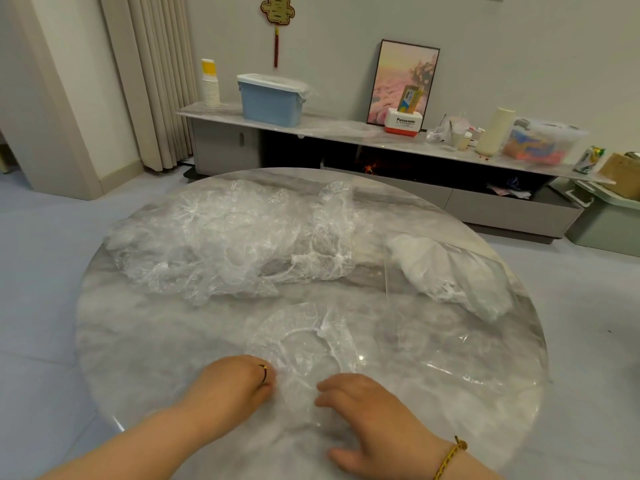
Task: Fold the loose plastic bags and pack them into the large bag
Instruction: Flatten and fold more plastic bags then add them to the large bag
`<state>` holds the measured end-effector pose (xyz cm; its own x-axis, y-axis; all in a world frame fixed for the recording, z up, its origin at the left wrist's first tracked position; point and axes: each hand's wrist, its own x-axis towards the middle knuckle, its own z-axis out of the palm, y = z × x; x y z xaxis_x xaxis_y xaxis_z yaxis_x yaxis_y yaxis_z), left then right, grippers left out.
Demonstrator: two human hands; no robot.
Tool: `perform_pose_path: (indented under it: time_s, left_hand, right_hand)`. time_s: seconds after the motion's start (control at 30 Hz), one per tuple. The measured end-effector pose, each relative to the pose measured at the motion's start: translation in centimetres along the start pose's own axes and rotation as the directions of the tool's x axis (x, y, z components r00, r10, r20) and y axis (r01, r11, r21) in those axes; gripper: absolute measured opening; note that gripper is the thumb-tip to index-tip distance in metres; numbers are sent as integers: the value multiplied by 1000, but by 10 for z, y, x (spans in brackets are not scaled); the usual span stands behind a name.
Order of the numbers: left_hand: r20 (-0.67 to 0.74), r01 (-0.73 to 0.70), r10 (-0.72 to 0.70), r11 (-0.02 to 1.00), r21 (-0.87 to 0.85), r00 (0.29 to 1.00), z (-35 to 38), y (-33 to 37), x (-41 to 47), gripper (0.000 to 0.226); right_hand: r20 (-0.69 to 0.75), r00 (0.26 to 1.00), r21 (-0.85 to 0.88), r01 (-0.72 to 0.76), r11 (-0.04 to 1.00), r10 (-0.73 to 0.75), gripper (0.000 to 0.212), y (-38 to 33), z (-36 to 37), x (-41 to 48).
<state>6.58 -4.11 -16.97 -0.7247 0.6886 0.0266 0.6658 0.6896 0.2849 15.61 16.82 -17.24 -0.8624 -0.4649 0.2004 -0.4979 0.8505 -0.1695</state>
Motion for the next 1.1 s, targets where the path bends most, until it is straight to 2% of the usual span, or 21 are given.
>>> perform_pose_path:
  time_s: [0.03, 0.07, 0.1, 0.13, 0.2, 0.23, 0.3, 0.37, 0.4, 0.47, 0.53, 0.63, 0.73, 0.8, 0.87, 0.97, 1.03, 1.1]
  left_hand:
    - [-28, 16, -16, 1000, -1, 999, 2, -6, -2, 82]
    - [21, 45, -44, 999, -27, 999, 0, -8, -3, 89]
    - [77, 62, -57, 996, -59, 995, -3, -8, -2, 86]
    - [113, 68, -59, 995, -79, 992, -6, -8, -1, 71]
    - [129, 88, -72, 988, -127, 989, -10, -8, -1, 27]
    - [119, 104, -83, 978, -182, 989, -12, -8, -1, 18]
    - [109, 155, -130, 950, -271, 985, -13, -8, -1, 28]
    - [125, 235, -202, 899, -371, 971, -15, -8, 0, 28]
    - [118, 266, -238, 866, -423, 964, -14, -9, 1, 28]
    - [110, 301, -286, 806, -510, 952, -13, -8, 1, 27]
    - [89, 313, -316, 787, -532, 945, -11, -8, 3, 27]
    - [69, 342, -351, 820, -458, 934, -10, -6, 6, 26]
    - [89, 366, -356, 879, -306, 930, -10, -2, 7, 26]
    - [82, 378, -369, 906, -191, 926, -11, 2, 7, 20]
    - [22, 377, -377, 924, -57, 926, -11, 5, 9, 11]
    - [-144, 407, -392, 908, 101, 909, -12, 11, 11, 32]
    - [-349, 291, -234, 949, 122, 908, -8, 10, 12, 40]
    - [-403, 63, -12, 991, 115, 915, -2, 15, 10, 42]
  right_hand:
    - [6, 1000, -38, -13, 999, 13, 47, 4, 1, -2]
    - [-17, 1000, -58, -19, 998, 18, 47, 8, 3, -3]
    - [-33, 999, -50, -30, 998, 28, 45, 11, 4, -3]
    - [-42, 998, -41, -56, 998, 55, 40, 14, 5, -2]
    - [-62, 989, -25, -138, 990, 136, 27, 16, 6, 2]
    - [-77, 982, -24, -177, 984, 175, 23, 17, 5, 4]
    - [-53, 961, 70, -269, 961, 273, 28, 12, 1, 9]
    - [-32, 931, 154, -356, 922, 365, 38, 13, -2, 12]
    - [-17, 916, 214, -389, 896, 401, 35, 13, -3, 12]
    - [3, 865, 318, -477, 820, 502, 15, 13, -4, 14]
    - [11, 823, 346, -536, 770, 568, 20, 11, -4, 18]
    - [52, 785, 346, -594, 726, 617, 14, 11, -2, 23]
    - [49, 795, 198, -601, 775, 604, 18, 12, 1, 27]
    - [39, 780, 148, -623, 768, 625, 18, 12, 5, 30]
    - [42, 761, 111, -647, 754, 647, 17, 12, 7, 32]
    - [57, 740, 69, -672, 737, 670, 17, 10, 8, 35]
    - [59, 730, 35, -683, 730, 681, 18, 10, 7, 35]
    - [69, 724, 29, -689, 724, 686, 20, 9, 7, 36]
